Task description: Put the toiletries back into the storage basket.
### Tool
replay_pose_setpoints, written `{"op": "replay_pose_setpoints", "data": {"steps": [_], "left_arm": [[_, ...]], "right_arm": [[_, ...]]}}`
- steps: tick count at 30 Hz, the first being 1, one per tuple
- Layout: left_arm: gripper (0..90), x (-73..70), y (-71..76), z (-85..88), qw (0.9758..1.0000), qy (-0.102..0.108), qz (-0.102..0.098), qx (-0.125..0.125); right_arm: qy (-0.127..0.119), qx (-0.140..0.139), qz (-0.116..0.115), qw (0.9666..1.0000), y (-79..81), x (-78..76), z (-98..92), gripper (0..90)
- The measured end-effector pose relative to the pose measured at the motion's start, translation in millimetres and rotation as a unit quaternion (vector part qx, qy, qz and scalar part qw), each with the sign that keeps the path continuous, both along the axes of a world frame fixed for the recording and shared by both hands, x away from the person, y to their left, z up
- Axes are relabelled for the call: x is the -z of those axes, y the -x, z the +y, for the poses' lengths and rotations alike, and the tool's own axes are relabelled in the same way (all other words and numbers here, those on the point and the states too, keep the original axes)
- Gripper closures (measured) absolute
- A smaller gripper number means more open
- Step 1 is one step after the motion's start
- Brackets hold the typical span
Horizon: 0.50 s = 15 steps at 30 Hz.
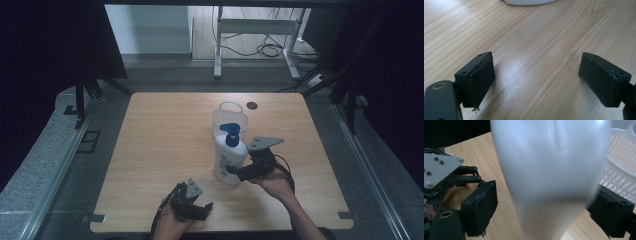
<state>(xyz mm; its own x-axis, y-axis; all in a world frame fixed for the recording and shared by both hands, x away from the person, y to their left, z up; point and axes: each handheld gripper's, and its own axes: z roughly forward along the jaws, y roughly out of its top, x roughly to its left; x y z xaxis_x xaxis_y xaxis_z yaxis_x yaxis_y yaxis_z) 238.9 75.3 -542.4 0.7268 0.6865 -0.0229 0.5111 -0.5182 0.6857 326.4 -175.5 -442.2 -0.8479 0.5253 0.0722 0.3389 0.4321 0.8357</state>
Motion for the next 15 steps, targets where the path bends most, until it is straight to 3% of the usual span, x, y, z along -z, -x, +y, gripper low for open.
{"op": "replay_pose_setpoints", "data": {"steps": [15], "left_arm": [[12.8, -0.1, -0.4, 0.0, 1.0000, -0.001, -0.001, 0.001]], "right_arm": [[0.005, 0.001, -0.012, 0.9999, -7.8, 2.7, 16.7, 29.6]]}}
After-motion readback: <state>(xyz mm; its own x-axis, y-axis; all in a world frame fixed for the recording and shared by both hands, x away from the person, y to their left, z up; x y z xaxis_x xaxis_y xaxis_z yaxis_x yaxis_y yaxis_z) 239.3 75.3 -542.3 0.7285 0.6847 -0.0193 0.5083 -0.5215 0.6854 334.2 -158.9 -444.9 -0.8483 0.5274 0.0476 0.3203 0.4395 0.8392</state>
